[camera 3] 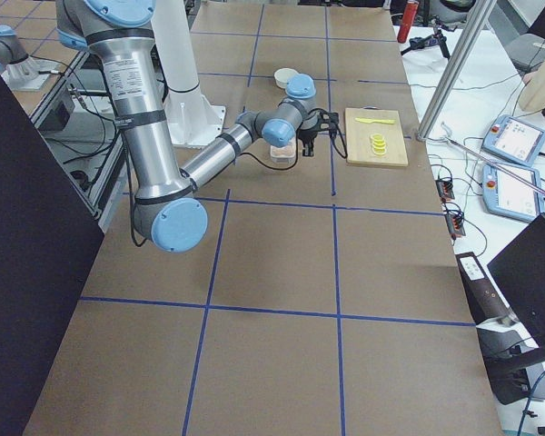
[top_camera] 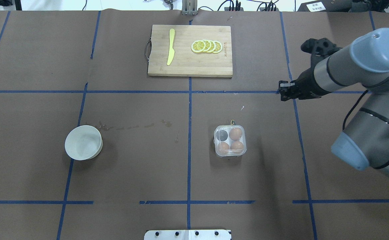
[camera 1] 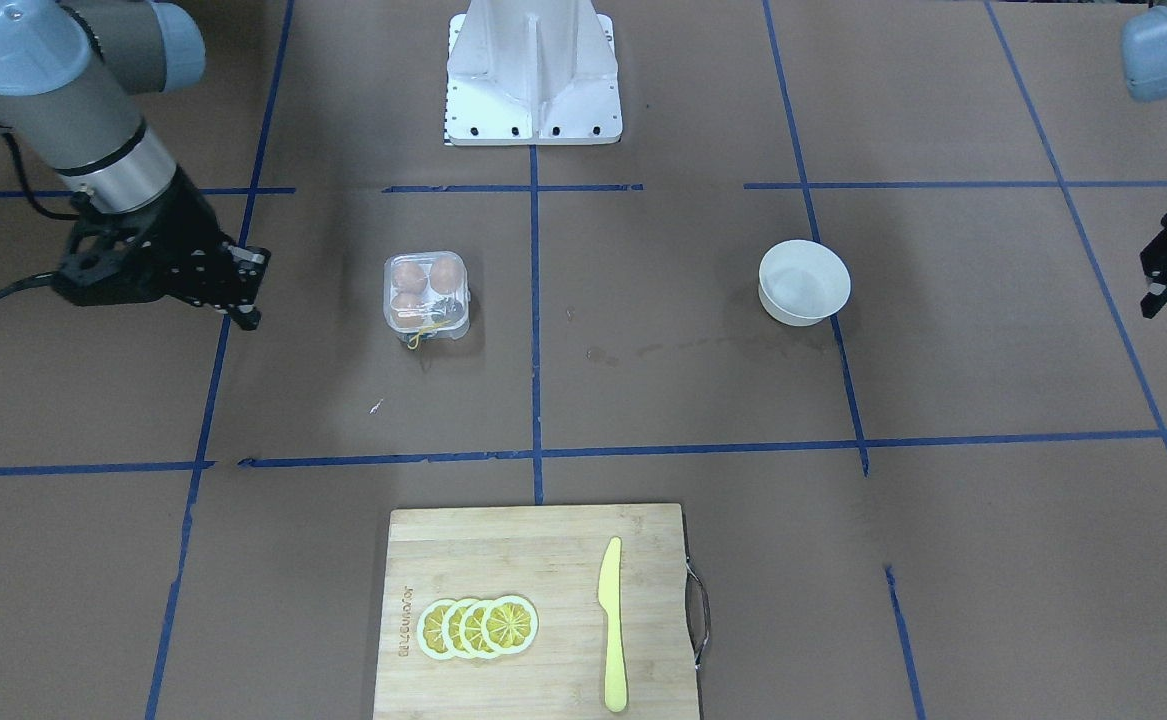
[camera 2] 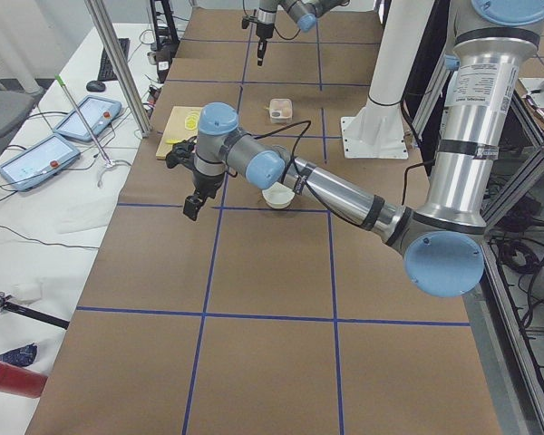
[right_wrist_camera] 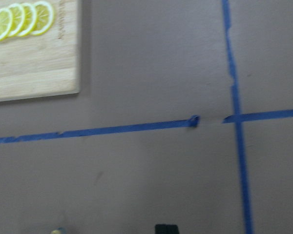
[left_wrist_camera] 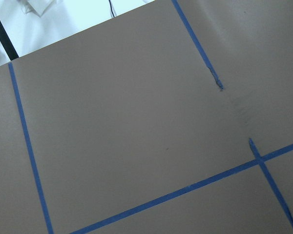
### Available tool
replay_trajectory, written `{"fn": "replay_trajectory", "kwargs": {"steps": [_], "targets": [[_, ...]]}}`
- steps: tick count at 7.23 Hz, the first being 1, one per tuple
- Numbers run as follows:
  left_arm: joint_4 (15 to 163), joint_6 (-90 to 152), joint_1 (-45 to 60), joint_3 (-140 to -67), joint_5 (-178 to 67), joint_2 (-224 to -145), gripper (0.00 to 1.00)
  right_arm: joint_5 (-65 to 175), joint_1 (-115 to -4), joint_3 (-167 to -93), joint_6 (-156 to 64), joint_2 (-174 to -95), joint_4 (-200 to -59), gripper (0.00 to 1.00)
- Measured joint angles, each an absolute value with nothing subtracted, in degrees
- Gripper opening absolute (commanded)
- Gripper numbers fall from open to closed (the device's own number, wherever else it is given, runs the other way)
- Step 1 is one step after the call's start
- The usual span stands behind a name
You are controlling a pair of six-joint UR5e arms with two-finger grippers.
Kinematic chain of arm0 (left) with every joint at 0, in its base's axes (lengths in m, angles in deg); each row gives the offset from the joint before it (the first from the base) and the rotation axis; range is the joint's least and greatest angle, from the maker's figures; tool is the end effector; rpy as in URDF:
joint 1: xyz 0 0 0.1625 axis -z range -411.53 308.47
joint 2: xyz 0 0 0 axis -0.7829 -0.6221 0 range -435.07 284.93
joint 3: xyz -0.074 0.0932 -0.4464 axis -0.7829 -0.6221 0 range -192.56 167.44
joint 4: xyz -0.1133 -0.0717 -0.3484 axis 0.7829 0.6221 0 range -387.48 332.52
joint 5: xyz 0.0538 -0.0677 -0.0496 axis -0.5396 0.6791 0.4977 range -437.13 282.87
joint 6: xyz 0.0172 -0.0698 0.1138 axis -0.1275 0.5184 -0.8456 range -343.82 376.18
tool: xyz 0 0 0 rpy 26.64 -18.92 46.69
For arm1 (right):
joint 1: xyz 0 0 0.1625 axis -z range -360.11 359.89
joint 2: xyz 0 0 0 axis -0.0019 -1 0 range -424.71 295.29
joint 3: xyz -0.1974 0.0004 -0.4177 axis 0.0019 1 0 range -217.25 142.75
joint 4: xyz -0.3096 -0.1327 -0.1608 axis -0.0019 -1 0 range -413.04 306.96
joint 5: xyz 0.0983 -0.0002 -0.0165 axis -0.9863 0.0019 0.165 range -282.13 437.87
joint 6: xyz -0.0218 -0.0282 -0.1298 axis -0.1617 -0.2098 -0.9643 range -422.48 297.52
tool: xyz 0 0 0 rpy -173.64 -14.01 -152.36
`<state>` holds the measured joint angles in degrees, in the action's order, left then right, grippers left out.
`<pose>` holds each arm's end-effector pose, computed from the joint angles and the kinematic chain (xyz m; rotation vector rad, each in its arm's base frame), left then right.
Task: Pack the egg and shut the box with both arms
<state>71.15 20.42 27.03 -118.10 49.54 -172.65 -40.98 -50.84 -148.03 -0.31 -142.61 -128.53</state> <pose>0.0520 -0.5233 0.5229 0.4460 0.6922 0.2958 -0.2914 -0.4643 0.4314 0.1451 -0.9259 0.1619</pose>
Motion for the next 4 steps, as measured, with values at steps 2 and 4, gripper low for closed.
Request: {"fn": "replay_trajectory", "kwargs": {"steps": [2, 4], "targets": [[70.7, 12.92, 33.16, -115.56, 51.33, -172.06, 1.0, -46.99, -61.25, -146.1, -13.61, -149.03, -128.61, 0.42], [70.4, 9.71, 36.95, -112.66, 52.41, -171.56, 1.0, -51.72, -70.99, -143.7, -28.78, -153.99, -130.39, 1.0]]}}
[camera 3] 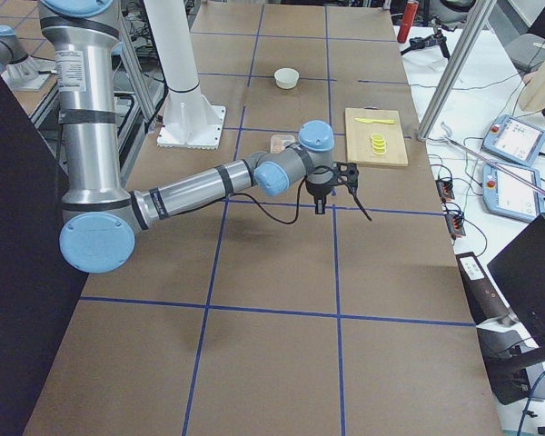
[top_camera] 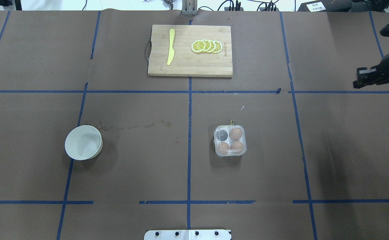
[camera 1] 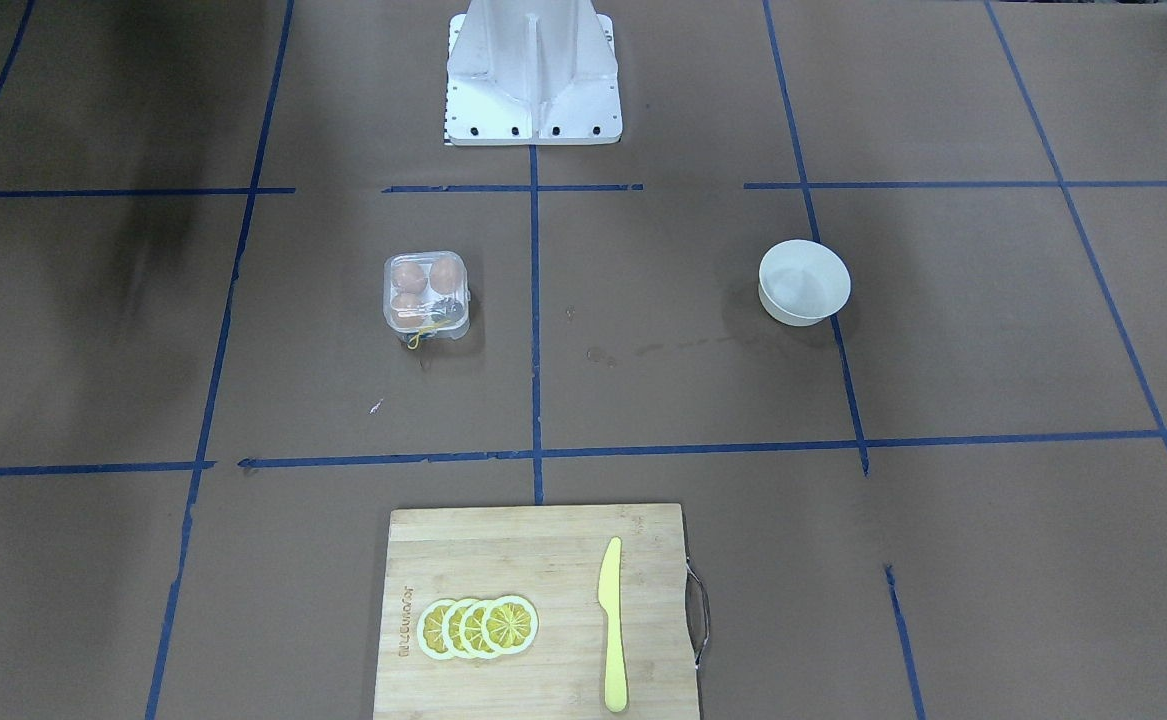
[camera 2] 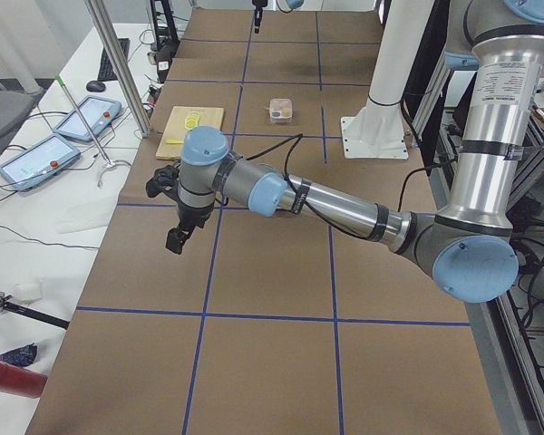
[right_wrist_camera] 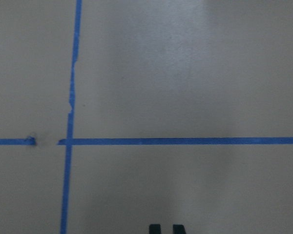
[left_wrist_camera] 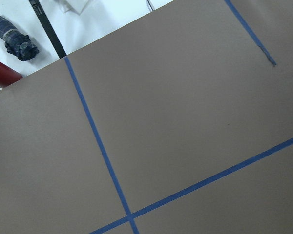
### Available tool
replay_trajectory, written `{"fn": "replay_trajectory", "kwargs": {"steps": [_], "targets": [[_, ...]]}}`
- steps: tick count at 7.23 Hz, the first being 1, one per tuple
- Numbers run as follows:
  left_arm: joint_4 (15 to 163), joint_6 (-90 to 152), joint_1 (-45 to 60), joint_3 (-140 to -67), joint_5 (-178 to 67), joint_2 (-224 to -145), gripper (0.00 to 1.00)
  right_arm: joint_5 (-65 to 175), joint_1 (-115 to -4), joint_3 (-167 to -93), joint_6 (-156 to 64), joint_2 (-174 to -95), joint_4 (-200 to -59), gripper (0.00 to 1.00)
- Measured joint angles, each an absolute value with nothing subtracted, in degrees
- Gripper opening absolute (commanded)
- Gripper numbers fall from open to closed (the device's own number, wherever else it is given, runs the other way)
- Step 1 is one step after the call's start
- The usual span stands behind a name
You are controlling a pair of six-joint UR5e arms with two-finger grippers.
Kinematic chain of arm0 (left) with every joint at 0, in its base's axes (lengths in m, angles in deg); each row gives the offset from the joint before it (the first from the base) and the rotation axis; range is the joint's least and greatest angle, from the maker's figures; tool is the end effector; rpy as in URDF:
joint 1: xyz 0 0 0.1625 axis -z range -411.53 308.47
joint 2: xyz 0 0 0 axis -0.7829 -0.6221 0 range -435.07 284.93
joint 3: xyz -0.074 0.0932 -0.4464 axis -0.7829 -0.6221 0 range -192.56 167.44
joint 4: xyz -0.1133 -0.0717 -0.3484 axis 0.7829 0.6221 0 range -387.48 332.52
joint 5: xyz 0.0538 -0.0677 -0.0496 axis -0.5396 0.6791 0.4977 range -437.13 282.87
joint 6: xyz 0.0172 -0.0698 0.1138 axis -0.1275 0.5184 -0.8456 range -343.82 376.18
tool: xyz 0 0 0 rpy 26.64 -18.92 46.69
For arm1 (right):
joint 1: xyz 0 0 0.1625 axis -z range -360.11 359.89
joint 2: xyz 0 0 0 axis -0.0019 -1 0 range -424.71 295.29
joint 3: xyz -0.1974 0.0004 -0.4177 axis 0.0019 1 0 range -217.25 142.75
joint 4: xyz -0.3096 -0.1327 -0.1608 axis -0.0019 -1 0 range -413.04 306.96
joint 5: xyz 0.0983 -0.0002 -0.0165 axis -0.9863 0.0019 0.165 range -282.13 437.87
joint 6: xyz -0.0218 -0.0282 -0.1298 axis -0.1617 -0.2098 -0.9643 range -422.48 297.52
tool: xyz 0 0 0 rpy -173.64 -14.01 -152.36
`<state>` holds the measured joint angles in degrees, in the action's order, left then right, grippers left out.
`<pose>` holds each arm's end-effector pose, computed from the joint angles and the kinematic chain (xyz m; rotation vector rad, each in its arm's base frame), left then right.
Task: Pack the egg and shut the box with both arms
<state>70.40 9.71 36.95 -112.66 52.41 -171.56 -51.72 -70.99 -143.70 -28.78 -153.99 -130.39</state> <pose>-0.0337 -0.5212 0.5752 0.4399 0.6627 0.2794 -0.1114 -0.4662 0.5620 0.1468 -0.8257 0.0596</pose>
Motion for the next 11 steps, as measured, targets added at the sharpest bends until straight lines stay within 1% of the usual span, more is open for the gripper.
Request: {"fn": "replay_trajectory", "kwargs": {"steps": [2, 4, 6, 7, 11], "targets": [[70.13, 6.77, 38.66, -111.39, 52.57, -170.24, 1.0, -53.51, -78.88, -143.04, -45.44, -154.71, -141.22, 1.0], [68.43, 6.18, 39.66, -110.61, 52.57, -168.77, 1.0, -53.72, -82.46, -142.26, -54.52, -154.19, -148.81, 1.0], [68.34, 9.14, 39.61, -109.23, 52.31, -165.33, 1.0, -55.18, -83.26, -140.8, -56.27, -154.5, -150.13, 1.0], [68.7, 11.02, 39.62, -109.98, 52.25, -163.85, 1.0, -56.42, -83.34, -140.08, -56.29, -154.39, -150.06, 1.0], [64.05, 18.15, 38.7, -113.26, 55.91, -163.07, 1.0, -57.37, -83.38, -139.01, -55.95, -154.35, -149.82, 1.0]]}}
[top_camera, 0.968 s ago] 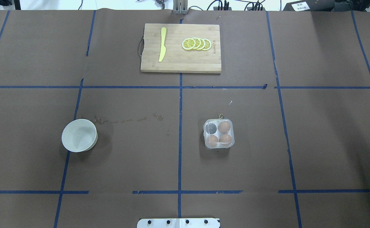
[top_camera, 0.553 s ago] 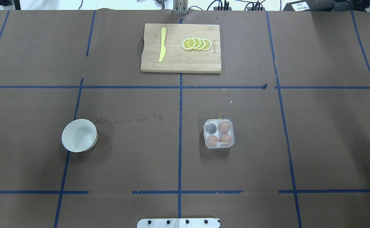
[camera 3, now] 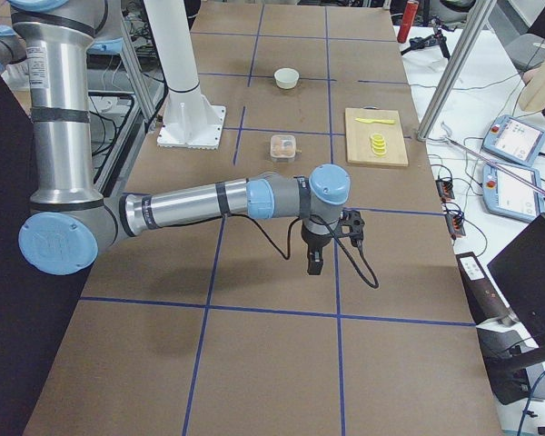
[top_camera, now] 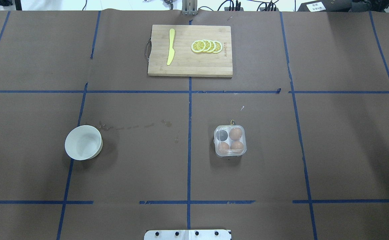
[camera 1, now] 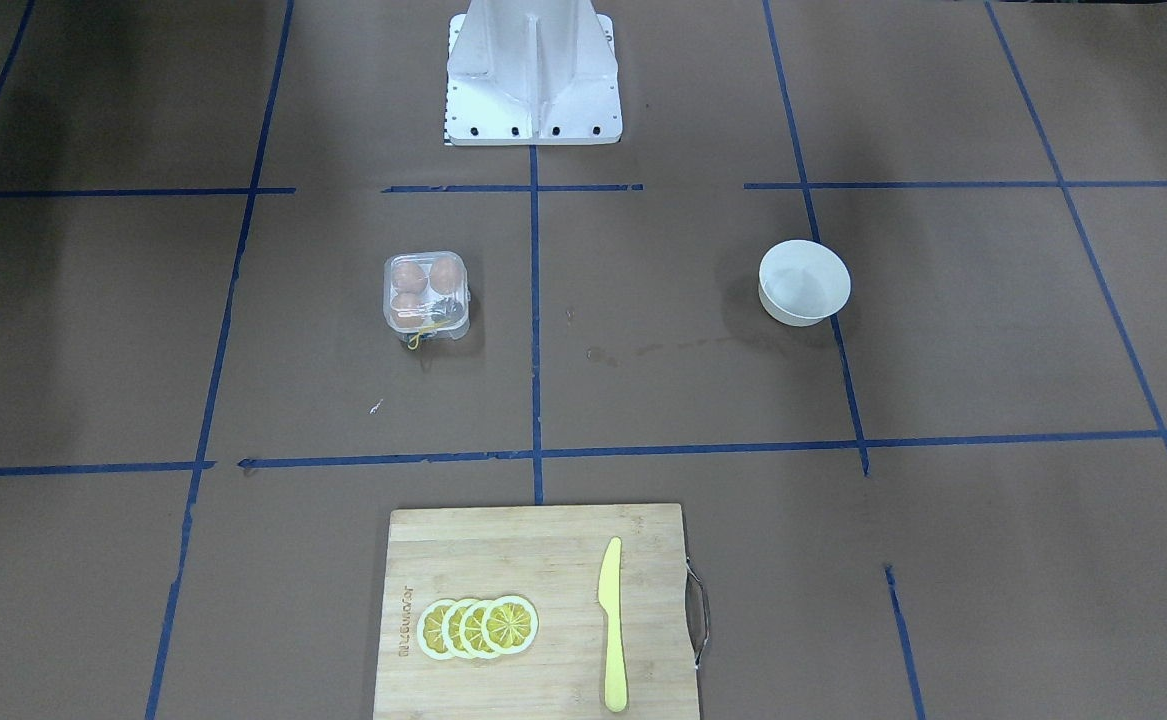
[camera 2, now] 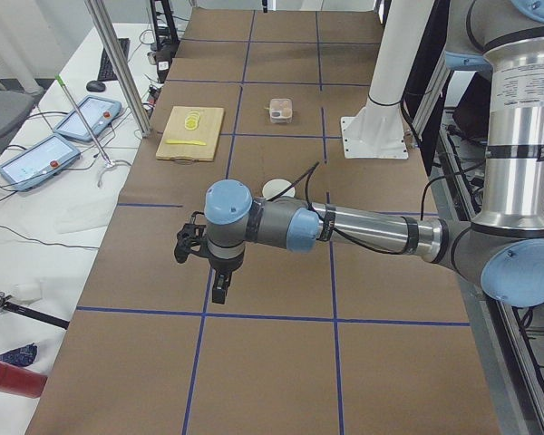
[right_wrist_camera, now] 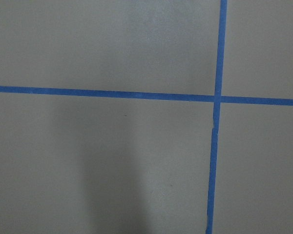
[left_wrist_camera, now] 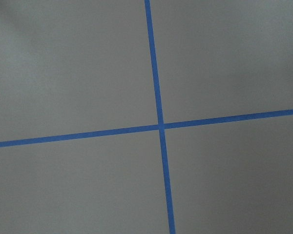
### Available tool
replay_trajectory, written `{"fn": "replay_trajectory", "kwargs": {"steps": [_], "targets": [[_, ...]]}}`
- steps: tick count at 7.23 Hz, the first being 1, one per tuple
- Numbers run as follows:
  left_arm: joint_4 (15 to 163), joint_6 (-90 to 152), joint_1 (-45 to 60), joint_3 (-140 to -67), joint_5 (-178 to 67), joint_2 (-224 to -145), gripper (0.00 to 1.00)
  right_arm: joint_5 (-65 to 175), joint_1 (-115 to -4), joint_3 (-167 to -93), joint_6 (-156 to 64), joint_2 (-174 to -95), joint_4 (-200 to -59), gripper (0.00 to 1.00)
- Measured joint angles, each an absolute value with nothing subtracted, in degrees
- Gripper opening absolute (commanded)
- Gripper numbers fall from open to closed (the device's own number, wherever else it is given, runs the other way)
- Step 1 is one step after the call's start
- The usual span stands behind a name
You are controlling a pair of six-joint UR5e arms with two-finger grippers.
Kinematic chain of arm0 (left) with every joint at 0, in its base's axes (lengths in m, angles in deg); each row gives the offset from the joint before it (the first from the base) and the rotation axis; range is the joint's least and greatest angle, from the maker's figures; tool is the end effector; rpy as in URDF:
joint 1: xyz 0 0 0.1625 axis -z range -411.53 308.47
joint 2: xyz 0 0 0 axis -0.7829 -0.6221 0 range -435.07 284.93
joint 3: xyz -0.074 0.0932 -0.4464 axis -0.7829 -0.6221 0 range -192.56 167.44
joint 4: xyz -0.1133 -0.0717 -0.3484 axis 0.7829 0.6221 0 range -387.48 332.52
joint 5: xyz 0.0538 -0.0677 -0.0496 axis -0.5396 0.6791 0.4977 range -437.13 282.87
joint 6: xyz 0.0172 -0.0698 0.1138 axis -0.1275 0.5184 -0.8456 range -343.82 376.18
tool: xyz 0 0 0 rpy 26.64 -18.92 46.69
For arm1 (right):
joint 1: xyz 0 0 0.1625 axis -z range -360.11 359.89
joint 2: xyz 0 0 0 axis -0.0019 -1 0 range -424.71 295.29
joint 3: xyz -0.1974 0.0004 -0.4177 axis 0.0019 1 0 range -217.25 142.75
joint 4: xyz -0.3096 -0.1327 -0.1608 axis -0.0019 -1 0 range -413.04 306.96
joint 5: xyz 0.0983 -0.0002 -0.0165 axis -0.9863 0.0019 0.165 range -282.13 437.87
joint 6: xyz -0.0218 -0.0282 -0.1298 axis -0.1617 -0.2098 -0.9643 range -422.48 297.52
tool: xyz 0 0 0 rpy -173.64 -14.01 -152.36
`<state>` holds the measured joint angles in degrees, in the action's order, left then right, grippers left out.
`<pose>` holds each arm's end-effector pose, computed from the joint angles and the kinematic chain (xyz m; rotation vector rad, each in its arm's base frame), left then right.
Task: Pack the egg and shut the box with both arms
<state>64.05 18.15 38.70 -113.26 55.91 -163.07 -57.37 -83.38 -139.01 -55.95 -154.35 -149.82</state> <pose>-0.0432 -0.4440 0.6506 0.1586 0.7515 0.0306 -0.0155 -0.4531 0.6364 -0.0033 -0.7939 -0.0401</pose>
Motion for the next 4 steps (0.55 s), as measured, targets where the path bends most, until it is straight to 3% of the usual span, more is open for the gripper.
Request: {"fn": "replay_trajectory", "kwargs": {"steps": [4], "targets": [[52.14, 13.59, 34.11, -113.67, 54.97, -164.5, 1.0, -57.4, -83.31, -137.92, -55.79, -154.11, -149.75, 1.0]]}}
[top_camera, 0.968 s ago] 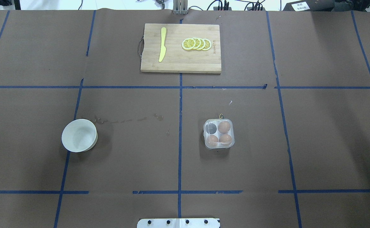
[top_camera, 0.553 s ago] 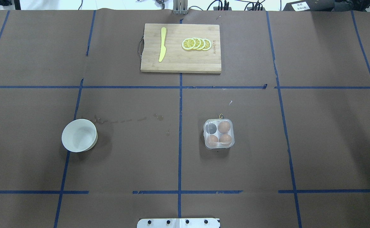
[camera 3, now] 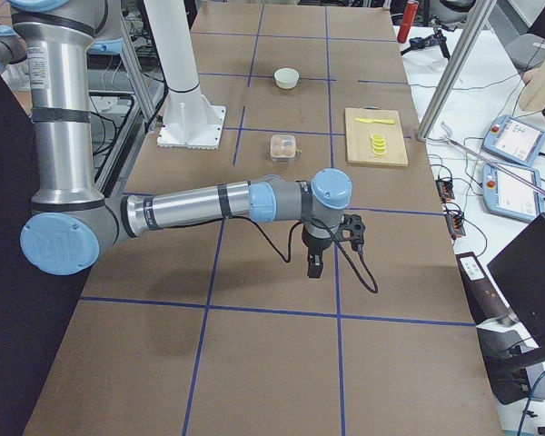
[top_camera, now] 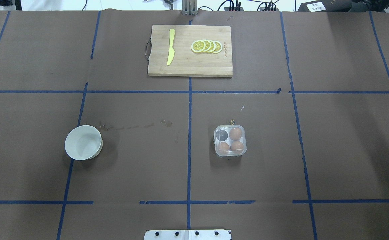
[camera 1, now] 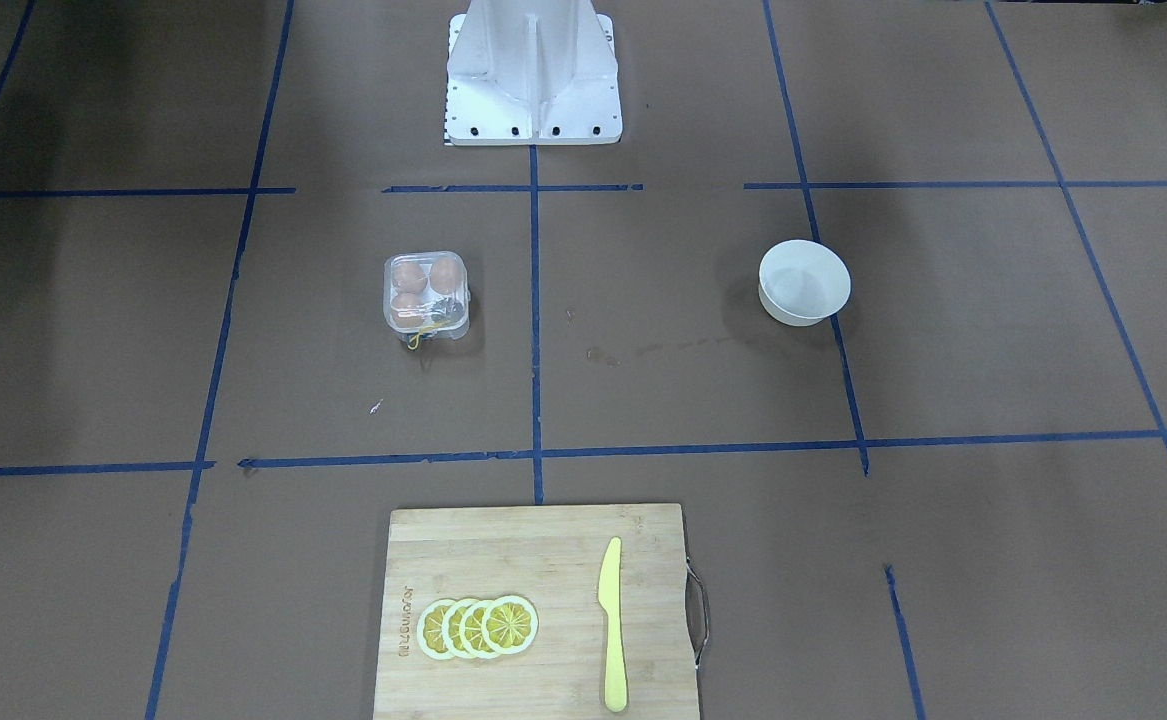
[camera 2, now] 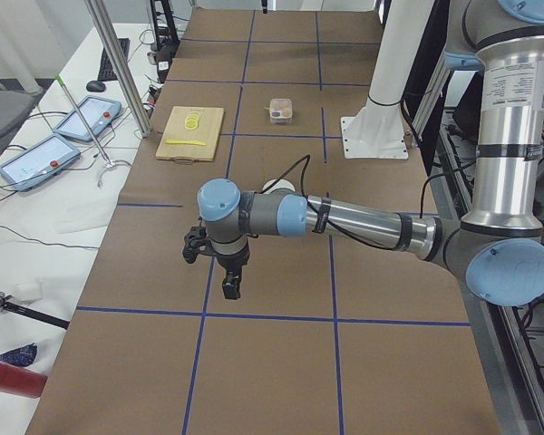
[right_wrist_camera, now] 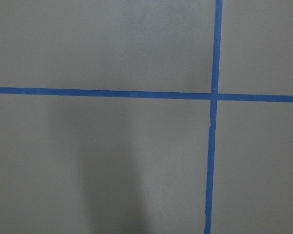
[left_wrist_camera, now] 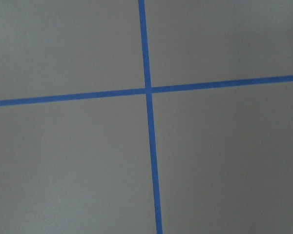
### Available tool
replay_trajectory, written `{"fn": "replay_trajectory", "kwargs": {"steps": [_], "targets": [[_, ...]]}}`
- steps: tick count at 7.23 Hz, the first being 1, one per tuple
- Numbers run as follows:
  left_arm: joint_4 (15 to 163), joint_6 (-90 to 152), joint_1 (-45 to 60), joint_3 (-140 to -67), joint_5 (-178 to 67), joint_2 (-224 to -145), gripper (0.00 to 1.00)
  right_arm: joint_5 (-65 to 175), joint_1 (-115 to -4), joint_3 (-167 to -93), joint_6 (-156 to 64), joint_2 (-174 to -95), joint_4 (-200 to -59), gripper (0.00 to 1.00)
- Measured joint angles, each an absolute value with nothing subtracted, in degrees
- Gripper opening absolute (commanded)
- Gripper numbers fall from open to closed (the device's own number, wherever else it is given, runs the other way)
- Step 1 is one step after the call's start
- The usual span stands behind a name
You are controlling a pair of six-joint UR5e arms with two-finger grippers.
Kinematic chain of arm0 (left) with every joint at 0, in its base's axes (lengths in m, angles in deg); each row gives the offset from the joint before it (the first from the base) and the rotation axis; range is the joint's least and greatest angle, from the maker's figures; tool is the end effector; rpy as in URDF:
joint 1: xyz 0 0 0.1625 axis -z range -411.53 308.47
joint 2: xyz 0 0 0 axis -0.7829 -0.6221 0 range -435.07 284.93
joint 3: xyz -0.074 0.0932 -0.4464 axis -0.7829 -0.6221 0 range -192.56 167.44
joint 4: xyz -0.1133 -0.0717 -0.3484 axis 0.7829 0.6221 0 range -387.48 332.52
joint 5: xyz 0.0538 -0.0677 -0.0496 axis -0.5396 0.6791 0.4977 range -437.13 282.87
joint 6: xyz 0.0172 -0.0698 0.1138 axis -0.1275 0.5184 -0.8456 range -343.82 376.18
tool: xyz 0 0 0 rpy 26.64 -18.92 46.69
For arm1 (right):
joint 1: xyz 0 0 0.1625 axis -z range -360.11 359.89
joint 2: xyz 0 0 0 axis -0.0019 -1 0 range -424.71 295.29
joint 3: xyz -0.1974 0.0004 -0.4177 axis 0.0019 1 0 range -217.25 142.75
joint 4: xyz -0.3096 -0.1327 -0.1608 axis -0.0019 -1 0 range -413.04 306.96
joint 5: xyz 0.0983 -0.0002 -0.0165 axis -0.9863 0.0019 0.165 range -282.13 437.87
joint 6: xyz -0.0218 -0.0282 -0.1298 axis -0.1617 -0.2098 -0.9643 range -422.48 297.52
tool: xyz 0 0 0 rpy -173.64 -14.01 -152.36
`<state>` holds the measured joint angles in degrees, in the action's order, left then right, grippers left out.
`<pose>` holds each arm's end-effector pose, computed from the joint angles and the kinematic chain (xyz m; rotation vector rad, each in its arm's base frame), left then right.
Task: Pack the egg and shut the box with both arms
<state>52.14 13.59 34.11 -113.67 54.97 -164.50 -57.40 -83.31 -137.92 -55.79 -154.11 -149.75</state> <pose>-0.0096 -0.4402 0.6604 -0.0087 0.7352 0.1168 -0.0163 -0.4548 0.6428 -0.0178 -0.7931 -0.0333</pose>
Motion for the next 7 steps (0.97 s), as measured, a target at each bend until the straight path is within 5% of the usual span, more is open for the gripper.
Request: {"fn": "replay_trajectory", "kwargs": {"steps": [7], "targets": [[55.43, 10.73, 34.16, -110.12, 54.71, -169.75, 1.0, -57.54, -83.86, -135.52, -56.01, -154.13, -149.81, 1.0]]}}
